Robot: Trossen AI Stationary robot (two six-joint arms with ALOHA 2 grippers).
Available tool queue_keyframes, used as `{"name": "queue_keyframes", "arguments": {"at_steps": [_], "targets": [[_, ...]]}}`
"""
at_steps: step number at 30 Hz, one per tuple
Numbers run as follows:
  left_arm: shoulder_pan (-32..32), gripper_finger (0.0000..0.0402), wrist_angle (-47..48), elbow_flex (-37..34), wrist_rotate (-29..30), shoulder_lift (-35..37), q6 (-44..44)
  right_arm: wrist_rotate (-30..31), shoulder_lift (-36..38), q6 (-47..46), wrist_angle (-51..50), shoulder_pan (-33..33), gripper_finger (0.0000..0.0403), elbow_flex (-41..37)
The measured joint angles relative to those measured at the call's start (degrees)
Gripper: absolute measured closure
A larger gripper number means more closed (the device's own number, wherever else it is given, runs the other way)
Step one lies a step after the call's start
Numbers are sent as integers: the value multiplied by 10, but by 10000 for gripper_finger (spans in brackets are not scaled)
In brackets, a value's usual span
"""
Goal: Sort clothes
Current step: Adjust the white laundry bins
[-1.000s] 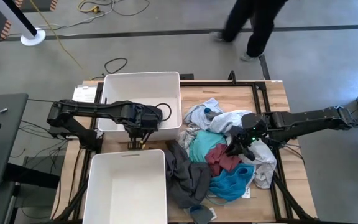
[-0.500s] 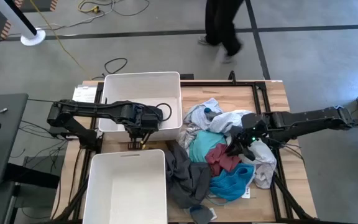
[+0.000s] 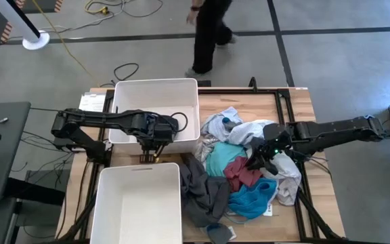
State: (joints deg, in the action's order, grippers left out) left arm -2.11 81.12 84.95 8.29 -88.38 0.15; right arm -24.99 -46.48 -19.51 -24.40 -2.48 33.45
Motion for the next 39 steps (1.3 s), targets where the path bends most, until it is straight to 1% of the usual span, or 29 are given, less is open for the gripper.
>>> {"name": "queue_keyframes", "arguments": {"at_steps": [3,8,12,22,30,39], "targets": [[0,397,-2,0,3,0,1,0,0,0,0,0,296,0],[0,398,6,0,30,0,7,0,0,0,0,0,296,0],[5,399,10,0,40,-1,10,0,0,0,0,0,296,0],[32,400,32,2,86,-17,22,0,0,0,0,0,296,0],[38,401,26,3,68,-25,37,0,0,0,0,0,296,0],[38,385,33,1,65,-26,6,0,0,0,0,0,296,0]]}}
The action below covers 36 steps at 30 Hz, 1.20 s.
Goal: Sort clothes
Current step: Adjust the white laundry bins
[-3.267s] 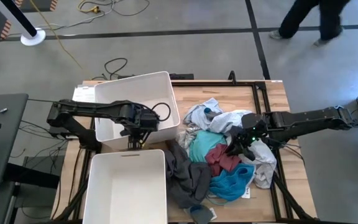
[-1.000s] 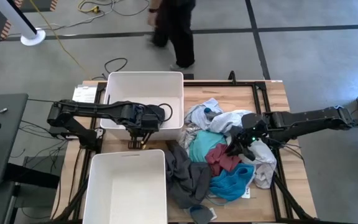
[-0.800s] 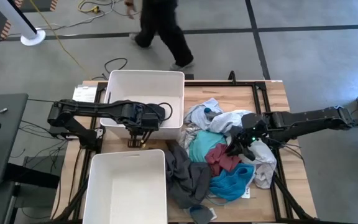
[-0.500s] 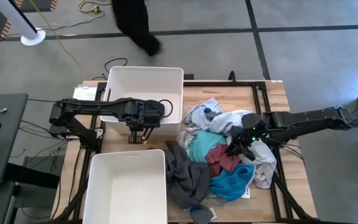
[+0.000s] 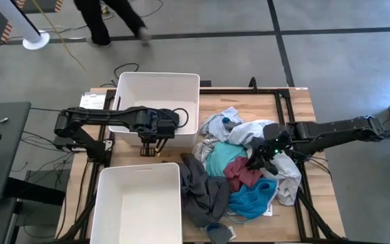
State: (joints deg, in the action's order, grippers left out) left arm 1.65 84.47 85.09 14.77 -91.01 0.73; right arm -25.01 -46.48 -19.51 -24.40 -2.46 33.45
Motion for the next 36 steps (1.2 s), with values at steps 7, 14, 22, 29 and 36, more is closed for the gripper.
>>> {"name": "queue_keyframes", "arguments": {"at_steps": [7,14,22,29,36], "targets": [[-8,353,1,-3,-6,-3,-17,0,0,0,0,0,296,0],[-25,290,1,-3,-6,-3,-28,0,0,0,0,0,296,0],[-54,235,0,-2,14,-2,-47,0,0,0,0,0,296,0],[-64,223,1,-2,25,-1,-51,0,0,0,0,0,296,0],[-66,222,1,-1,27,0,-61,0,0,0,0,0,296,0]]}}
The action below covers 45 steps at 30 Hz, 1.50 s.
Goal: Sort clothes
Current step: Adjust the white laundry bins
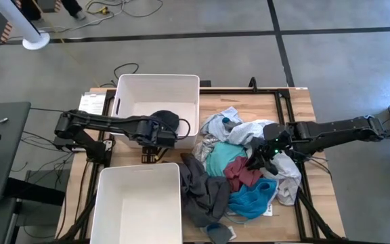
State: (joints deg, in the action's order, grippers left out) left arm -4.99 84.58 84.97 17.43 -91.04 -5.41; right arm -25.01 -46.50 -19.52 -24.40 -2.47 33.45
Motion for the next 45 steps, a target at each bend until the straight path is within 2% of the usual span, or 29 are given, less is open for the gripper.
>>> {"name": "queue_keyframes", "arguments": {"at_steps": [6,19,27,33,41,45], "targets": [[-8,222,3,17,24,3,-3,0,0,0,0,0,296,0],[-71,222,6,125,54,3,-9,0,0,0,0,0,296,0],[-125,223,-7,183,146,3,-37,0,0,0,0,0,296,0],[-177,223,-36,192,142,3,-52,0,0,0,0,0,296,0],[-265,223,-17,188,137,3,-141,0,0,0,0,0,296,0],[-286,223,-18,183,134,3,-173,0,0,0,0,0,296,0]]}}
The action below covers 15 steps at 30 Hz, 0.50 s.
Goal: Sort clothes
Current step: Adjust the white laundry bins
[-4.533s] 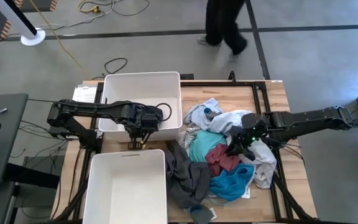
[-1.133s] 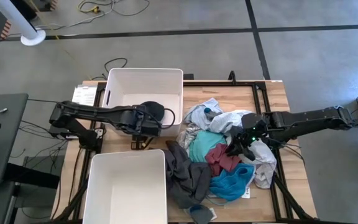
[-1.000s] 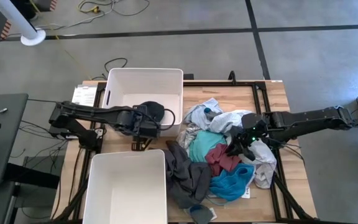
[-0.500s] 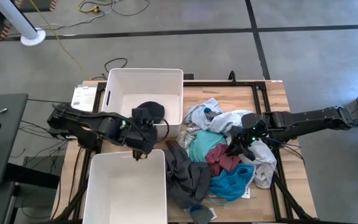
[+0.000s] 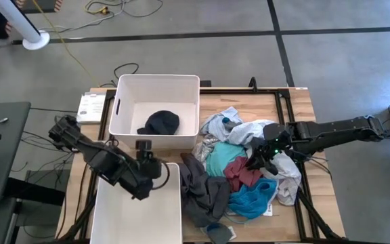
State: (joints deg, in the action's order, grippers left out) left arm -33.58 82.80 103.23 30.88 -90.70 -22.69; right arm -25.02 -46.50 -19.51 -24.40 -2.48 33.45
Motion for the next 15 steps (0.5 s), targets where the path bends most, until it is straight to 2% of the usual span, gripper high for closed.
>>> {"name": "queue_keyframes", "arguments": {"at_steps": [6,15], "targets": [[-4,223,1,-46,-28,0,-34,0,0,0,0,0,296,0],[4,225,-12,-107,-47,0,-41,0,0,0,0,0,296,0]]}}
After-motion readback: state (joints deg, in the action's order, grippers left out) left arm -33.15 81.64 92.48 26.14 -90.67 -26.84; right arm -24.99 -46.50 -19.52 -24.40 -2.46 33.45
